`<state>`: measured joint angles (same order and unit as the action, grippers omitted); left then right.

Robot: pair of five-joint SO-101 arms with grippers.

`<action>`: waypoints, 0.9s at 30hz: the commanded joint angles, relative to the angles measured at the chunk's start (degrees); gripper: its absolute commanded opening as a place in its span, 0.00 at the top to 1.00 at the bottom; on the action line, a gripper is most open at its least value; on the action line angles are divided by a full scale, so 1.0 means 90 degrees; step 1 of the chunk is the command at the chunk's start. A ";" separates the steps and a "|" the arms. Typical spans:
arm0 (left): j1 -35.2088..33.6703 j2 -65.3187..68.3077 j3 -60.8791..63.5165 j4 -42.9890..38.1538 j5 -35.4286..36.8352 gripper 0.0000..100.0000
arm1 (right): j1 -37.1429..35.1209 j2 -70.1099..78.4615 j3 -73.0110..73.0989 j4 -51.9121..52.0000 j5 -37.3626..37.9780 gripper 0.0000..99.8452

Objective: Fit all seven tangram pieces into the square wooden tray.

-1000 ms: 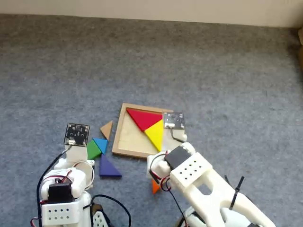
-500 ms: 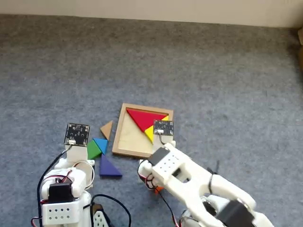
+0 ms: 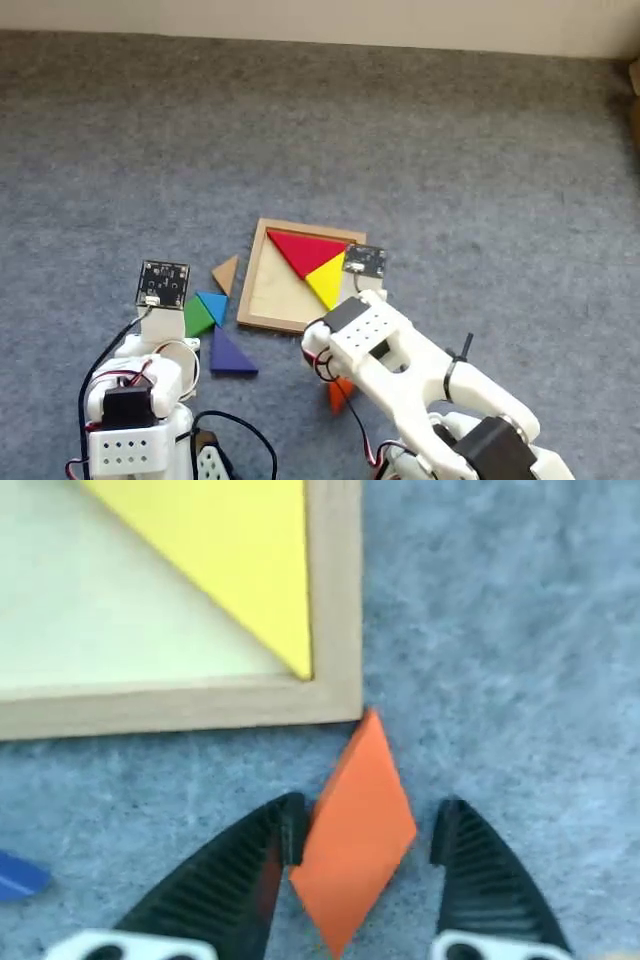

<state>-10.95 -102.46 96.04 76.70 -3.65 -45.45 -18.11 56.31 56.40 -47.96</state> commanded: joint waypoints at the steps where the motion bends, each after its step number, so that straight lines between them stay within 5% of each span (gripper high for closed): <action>1: -0.0054 -0.0171 0.0132 0.0039 0.0020 1.00 | 0.0317 -0.0230 -0.0288 -0.0200 -0.0010 0.89; 13: -0.0054 -0.0171 0.0132 0.0039 0.0020 1.00 | 0.1265 -0.1177 -0.0552 0.1324 0.1641 0.89; 27: -0.0054 -0.0171 0.0132 0.0039 0.0020 1.00 | 0.1529 -0.3033 -0.0200 0.0542 0.2452 0.89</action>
<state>-10.95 -102.46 96.04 76.70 -3.65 -32.44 -42.99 55.08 65.10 -26.86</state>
